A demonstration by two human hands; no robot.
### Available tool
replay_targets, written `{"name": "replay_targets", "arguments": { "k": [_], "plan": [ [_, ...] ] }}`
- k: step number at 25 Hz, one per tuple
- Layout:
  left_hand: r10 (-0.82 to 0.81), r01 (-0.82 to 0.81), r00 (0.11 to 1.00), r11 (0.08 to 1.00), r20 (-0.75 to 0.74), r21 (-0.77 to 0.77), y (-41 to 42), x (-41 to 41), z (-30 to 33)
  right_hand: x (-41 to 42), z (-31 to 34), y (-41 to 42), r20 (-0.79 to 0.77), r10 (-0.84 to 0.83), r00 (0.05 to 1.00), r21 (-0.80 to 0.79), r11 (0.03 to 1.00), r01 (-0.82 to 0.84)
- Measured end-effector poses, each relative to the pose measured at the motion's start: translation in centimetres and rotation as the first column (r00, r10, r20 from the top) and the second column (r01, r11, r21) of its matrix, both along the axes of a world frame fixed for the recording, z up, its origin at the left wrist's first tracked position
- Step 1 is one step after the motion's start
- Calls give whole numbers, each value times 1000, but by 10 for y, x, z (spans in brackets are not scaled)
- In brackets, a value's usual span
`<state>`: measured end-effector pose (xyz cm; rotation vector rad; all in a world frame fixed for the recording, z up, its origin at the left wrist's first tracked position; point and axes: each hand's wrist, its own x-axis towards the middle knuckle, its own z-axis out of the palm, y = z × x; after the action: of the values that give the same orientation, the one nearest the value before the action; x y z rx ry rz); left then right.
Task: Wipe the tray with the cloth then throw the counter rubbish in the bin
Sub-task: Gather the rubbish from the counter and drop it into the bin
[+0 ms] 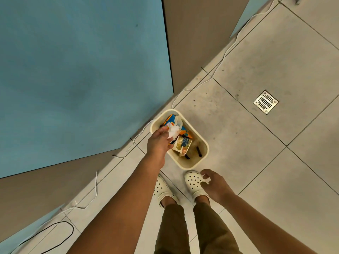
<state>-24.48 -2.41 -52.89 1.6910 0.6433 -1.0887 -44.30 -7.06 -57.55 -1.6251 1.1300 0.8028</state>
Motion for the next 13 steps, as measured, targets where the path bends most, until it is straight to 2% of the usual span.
{"name": "replay_targets", "arguments": {
  "k": [4, 7, 9, 13],
  "plan": [
    [14, -10, 994, 999, -105, 34, 25, -12, 0, 4, -1, -22, 18, 18, 1000, -65, 998, -17],
    [-103, 119, 989, 980, -109, 158, 60, -25, 7, 15, 3, -37, 45, 0, 999, -111, 994, 5],
    [-111, 135, 987, 966, -119, 219, 80, -34, 14, 22, 13, -43, 70, -7, 998, -117, 993, 16],
    [-88, 96, 995, 977, -54, 193, 88, -41, 57, 36, 63, -46, 182, 22, 983, -107, 994, -3]
  ]
}}
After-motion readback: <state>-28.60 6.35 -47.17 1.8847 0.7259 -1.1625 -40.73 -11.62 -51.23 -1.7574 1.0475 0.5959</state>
